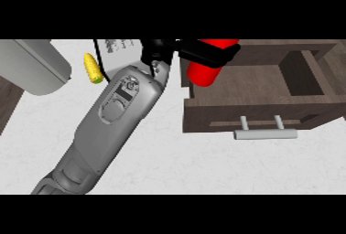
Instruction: Pick up the can, place it into the drawer and close the drawer
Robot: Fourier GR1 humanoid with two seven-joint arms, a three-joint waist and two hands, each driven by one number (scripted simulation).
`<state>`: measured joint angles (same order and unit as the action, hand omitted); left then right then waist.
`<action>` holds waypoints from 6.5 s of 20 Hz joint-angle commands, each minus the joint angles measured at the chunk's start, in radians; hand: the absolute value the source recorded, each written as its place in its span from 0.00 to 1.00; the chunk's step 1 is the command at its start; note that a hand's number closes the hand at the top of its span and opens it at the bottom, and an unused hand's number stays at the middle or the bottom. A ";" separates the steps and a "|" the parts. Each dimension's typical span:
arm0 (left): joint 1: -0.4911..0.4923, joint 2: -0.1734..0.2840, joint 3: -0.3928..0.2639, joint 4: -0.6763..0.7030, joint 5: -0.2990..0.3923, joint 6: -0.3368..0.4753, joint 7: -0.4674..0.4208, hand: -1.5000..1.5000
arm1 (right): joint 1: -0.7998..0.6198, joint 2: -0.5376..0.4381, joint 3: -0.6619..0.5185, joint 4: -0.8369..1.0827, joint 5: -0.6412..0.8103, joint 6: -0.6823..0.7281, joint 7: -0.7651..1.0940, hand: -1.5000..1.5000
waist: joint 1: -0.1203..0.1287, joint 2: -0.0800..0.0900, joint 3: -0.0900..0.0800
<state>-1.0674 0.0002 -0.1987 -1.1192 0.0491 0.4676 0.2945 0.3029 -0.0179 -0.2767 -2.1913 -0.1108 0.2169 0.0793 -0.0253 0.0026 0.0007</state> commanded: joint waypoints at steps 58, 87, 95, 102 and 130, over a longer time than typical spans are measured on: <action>-0.342 0.000 -0.427 0.774 0.505 0.297 -0.387 0.00 | -0.196 -0.027 0.037 0.056 0.034 -0.029 0.062 0.00 | -0.102 0.030 0.002; -0.400 0.000 -0.407 0.702 0.661 0.358 -0.393 0.00 | -0.342 -0.258 0.309 0.209 0.901 -0.123 -0.127 0.00 | 0.001 0.013 0.001; -0.371 0.014 -0.409 0.615 0.608 0.396 -0.336 0.00 | -0.379 -0.222 0.403 0.425 1.164 -0.267 -0.096 0.00 | 0.042 -0.006 0.000; -0.328 0.177 -0.420 0.451 0.572 0.348 -0.197 0.00 | -0.492 -0.137 0.343 0.732 1.175 -0.469 -0.152 0.00 | 0.063 -0.010 0.000; 0.044 0.482 -0.438 -0.099 0.465 0.336 0.005 0.00 | -1.129 -0.169 0.104 1.685 1.281 -0.932 -0.228 0.00 | 0.105 0.012 0.002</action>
<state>-1.0786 0.4687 -0.6303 -1.1566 0.5304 0.7896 0.2908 -0.7009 -0.1415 -0.1291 -0.6569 1.1808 -0.7396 -0.1398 0.0597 -0.0067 -0.0017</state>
